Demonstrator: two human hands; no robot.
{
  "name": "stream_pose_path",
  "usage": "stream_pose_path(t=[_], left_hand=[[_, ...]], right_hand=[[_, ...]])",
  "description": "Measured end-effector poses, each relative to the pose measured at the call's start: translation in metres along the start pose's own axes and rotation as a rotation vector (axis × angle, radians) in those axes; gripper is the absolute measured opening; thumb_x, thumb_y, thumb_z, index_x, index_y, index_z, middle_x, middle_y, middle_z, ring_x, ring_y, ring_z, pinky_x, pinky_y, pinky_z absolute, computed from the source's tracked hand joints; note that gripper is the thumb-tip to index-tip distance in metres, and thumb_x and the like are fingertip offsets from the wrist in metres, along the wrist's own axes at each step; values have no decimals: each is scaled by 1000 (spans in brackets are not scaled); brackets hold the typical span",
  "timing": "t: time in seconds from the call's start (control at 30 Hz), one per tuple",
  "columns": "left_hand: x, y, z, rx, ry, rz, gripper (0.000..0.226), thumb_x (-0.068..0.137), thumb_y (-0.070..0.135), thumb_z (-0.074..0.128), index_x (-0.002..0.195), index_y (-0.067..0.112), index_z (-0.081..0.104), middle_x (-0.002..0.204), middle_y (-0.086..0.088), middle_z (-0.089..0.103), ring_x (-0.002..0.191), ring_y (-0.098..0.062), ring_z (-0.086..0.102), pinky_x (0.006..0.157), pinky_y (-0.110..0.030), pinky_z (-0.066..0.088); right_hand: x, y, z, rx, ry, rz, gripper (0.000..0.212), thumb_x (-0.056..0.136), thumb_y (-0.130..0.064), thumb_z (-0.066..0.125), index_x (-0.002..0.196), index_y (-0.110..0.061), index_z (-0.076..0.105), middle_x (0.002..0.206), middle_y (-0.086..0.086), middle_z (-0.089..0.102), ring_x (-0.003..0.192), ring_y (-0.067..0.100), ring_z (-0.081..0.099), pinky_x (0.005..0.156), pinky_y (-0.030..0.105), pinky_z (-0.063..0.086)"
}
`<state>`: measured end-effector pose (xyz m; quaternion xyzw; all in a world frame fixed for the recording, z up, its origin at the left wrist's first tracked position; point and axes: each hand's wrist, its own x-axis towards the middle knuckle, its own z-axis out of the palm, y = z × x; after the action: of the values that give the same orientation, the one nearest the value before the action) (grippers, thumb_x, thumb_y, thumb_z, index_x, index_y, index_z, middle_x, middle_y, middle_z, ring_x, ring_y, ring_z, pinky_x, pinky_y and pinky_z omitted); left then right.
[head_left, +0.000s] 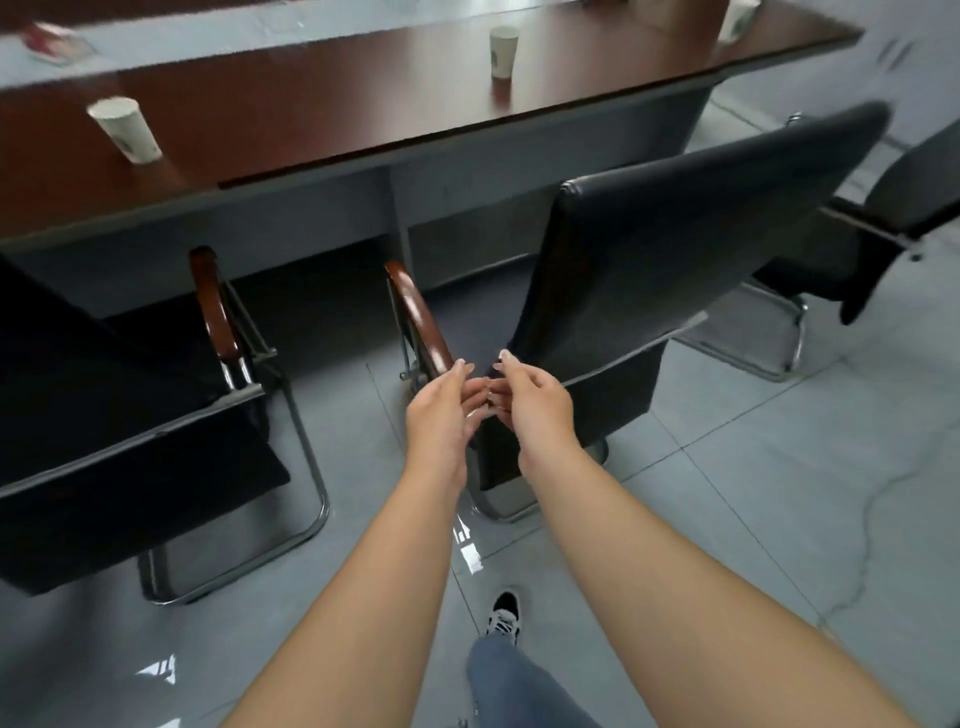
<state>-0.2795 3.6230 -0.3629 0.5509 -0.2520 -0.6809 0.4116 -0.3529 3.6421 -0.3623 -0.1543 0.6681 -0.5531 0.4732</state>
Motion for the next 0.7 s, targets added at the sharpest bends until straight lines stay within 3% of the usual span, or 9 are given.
stream_pose_path(t=[0.13, 0.3, 0.5, 0.7], left_hand=[[-44, -18, 15, -8, -78, -65, 16, 93, 23, 54, 87, 13, 64, 80, -5, 66, 75, -13, 62, 79, -26, 53], [-88, -33, 63, 100, -226, -135, 16, 93, 25, 53, 84, 15, 63, 82, -2, 66, 74, -12, 61, 82, -25, 49], [-105, -38, 160, 187, -344, -78, 15, 92, 25, 55, 84, 16, 64, 81, -2, 66, 74, -11, 61, 71, -22, 51], [-110, -51, 290, 221, -452, 5, 14, 92, 24, 56, 91, 13, 64, 83, -2, 66, 82, -14, 63, 81, -28, 52]], right_hand=[[-28, -1, -46, 83, 87, 33, 17, 92, -30, 56, 86, -17, 63, 74, 0, 61, 68, 10, 59, 64, 20, 50], [-47, -15, -118, 148, 222, 4, 20, 92, -32, 56, 78, -18, 61, 69, 0, 59, 61, 10, 56, 58, 20, 46], [-30, -56, -209, 233, 328, -81, 21, 93, -31, 56, 82, -14, 62, 69, 1, 60, 64, 11, 58, 63, 21, 49], [9, -118, -310, 186, 359, -208, 20, 91, -32, 58, 81, -14, 61, 70, -1, 58, 66, 11, 57, 68, 22, 50]])
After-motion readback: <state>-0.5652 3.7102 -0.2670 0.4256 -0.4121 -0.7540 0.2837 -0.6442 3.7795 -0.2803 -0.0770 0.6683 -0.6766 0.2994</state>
